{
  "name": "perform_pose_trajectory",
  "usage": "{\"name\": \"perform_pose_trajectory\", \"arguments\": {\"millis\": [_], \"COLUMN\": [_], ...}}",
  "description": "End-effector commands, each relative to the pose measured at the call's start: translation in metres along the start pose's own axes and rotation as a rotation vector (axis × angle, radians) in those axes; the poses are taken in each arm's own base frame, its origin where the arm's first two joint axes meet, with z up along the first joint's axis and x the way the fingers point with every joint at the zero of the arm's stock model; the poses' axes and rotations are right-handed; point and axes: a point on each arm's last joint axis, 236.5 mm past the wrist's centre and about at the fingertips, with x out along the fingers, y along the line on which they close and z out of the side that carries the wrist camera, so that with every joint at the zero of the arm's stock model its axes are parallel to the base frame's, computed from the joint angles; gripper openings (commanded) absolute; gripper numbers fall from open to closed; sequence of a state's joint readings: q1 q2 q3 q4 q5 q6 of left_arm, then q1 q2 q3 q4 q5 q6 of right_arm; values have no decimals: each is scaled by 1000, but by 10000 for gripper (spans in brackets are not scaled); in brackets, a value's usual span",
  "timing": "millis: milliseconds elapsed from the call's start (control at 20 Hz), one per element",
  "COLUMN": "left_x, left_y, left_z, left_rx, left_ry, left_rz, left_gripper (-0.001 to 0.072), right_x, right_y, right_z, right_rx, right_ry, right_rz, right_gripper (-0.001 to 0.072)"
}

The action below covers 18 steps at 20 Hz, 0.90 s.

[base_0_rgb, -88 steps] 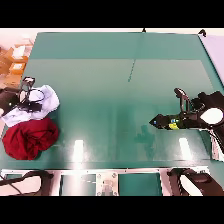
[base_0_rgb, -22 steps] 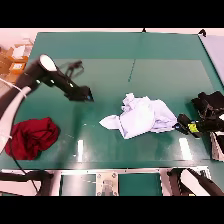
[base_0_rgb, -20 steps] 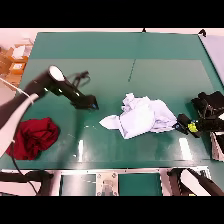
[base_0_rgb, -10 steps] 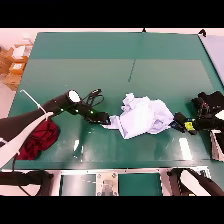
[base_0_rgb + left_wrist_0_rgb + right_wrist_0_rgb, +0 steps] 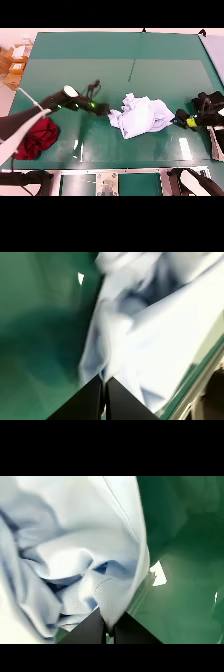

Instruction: Fold the shirts.

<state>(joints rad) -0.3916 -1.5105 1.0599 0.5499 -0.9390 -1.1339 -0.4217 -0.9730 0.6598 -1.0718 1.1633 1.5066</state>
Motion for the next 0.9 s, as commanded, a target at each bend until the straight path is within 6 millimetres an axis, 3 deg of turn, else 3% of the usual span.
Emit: {"name": "perform_pose_trajectory", "arguments": {"millis": [0, 100, 150, 250, 350, 500, 600, 700, 850], "left_x": [-112, -226, -282, -382, -450, -514, -548, -568, -563], "left_y": [-45, -91, -115, -162, -202, -246, -243, -215, -187], "left_z": [77, 118, 126, 122, 99, 61, 44, 32, 29], "left_rx": [122, 248, 328, 454, 548, 634, 584, 463, 376], "left_ry": [-256, -516, -638, -844, -967, -1084, -1141, -1145, -1088], "left_rz": [-2, 43, 91, 213, 330, 490, 640, 775, 825], "left_gripper": [23, 23, 23, 23, 23, 23, 23, 24, 24], "right_x": [-61, -132, -177, -269, -356, -456, -498, -514, -511], "right_y": [49, 103, 130, 178, 214, 253, 268, 271, 268], "right_z": [41, 76, 92, 107, 99, 59, 30, 8, -4], "right_rx": [-88, -173, -219, -307, -382, -508, -556, -572, -584], "right_ry": [-98, -251, -360, -585, -794, -1054, -1188, -1253, -1256], "right_rz": [78, 164, 196, 238, 275, 304, 327, 338, 325], "right_gripper": [16, 16, 17, 16, 16, 16, 17, 16, 17]}}
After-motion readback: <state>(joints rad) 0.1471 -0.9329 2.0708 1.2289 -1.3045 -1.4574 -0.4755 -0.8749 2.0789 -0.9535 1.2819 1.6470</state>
